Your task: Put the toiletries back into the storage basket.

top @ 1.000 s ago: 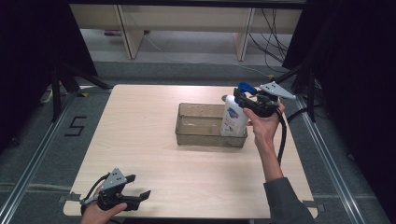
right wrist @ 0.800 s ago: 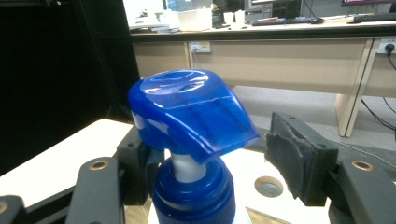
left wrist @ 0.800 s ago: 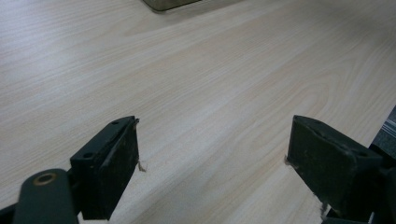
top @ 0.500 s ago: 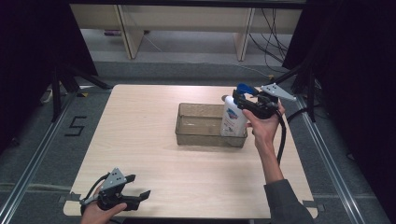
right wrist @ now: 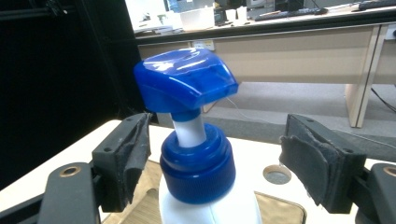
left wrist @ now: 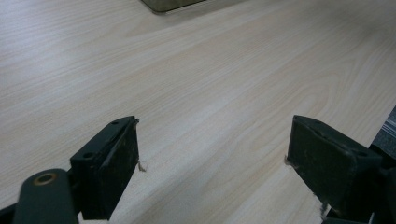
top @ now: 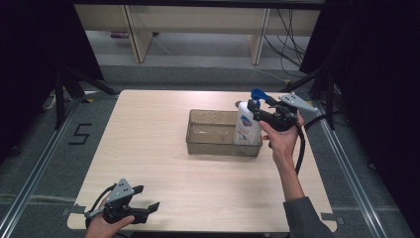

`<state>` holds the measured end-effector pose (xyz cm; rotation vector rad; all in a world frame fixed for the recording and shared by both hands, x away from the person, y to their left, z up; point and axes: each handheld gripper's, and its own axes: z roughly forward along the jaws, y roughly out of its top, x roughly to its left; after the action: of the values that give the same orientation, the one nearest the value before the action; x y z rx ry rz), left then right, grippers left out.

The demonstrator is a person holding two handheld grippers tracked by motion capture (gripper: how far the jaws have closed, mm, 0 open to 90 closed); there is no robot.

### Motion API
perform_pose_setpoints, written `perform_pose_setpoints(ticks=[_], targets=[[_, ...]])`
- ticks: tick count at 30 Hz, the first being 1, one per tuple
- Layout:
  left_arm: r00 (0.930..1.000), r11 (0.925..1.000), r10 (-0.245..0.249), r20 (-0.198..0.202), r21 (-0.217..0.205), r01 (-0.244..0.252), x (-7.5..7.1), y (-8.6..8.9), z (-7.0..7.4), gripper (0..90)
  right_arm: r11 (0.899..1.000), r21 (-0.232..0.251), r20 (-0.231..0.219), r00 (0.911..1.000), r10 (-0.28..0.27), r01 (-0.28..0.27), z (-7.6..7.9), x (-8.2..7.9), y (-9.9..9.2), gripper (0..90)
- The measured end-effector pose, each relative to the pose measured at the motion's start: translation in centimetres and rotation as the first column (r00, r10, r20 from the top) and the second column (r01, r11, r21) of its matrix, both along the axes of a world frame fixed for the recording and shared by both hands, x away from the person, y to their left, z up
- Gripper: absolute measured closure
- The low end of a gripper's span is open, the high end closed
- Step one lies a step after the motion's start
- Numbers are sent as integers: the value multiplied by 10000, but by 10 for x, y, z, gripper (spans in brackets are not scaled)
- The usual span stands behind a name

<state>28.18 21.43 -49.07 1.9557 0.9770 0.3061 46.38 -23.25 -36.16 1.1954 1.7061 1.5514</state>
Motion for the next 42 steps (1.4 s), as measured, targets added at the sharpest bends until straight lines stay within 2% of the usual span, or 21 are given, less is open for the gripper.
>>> perform_pose_setpoints(ticks=[3, 4, 7, 14, 15, 18, 20, 22, 23, 26, 28, 31, 34, 36, 37, 41, 42], targets=[[10000, 10000, 59, -3, 1, -59, 0, -1, 0, 160, 10000, -44, 115, 9999, -26, 27, 1, -3, -1, 237], [10000, 9999, 87, -16, 96, -87, -1, 0, 1, 160, 9999, -19, -6, 9999, -156, 156, 1, -5, -1, 238], [10000, 10000, 5, 37, -20, -5, 0, 0, 0, 160, 10000, -9, 111, 9999, 1, -1, 1, -7, -4, 243], [10000, 9999, 97, -14, 104, -97, -1, -1, 0, 160, 9997, 255, 29, 10000, 17, -18, -4, -15, -7, 243], [10000, 10000, -7, -3, 7, 7, 0, 0, 0, 160, 9999, 138, 102, 9999, 59, -60, -5, -15, -8, 245], [9999, 9999, 104, -10, 92, -104, -1, 0, 0, 160, 9998, 211, 28, 10000, 68, -69, -5, -19, -8, 248], [9999, 9999, 107, -16, 97, -107, -1, 0, 0, 160, 9995, 277, 143, 9998, 163, -167, -5, -20, -9, 249], [10000, 10000, -11, 8, 39, 11, 0, 0, 0, 160, 9996, 255, 83, 9999, 112, -114, -6, -21, -10, 249], [10000, 10000, 3, 59, -7, -3, 0, 0, 0, 160, 9988, 431, 72, 9998, 208, -211, -6, -23, -10, 249], [10000, 10000, 19, 75, -59, -19, 0, 0, -1, 160, 9990, 349, 135, 9995, 279, -283, -7, -26, -10, 248], [10000, 9999, 31, 81, -124, -30, -1, 0, -1, 160, 9992, 305, 14, 9996, 273, -274, -6, -29, -9, 248], [10000, 10000, -6, 49, -35, 6, -1, 0, 0, 160, 9993, 259, 8, 9997, 253, -253, -6, -33, -10, 247], [10000, 9999, 0, 74, -151, 1, -1, 0, -1, 160, 9995, 115, 202, 9994, 290, -293, -5, -35, -11, 247], [10000, 9998, 10, 79, -174, -8, -1, -1, -1, 160, 9994, 216, 21, 9997, 260, -260, -5, -38, -11, 247], [10000, 9998, 18, 85, -181, -17, -1, -1, -2, 160, 9992, 168, 184, 9992, 350, -353, -5, -37, -11, 247], [10000, 10000, 10, 58, -87, -9, -1, 0, -1, 160, 9994, -8, 89, 9994, 332, -332, -4, -40, -10, 247], [10000, 10000, 29, 65, -48, -29, -1, 1, -1, 160, 9991, 117, 201, 9989, 415, -418, -4, -41, -9, 248]])
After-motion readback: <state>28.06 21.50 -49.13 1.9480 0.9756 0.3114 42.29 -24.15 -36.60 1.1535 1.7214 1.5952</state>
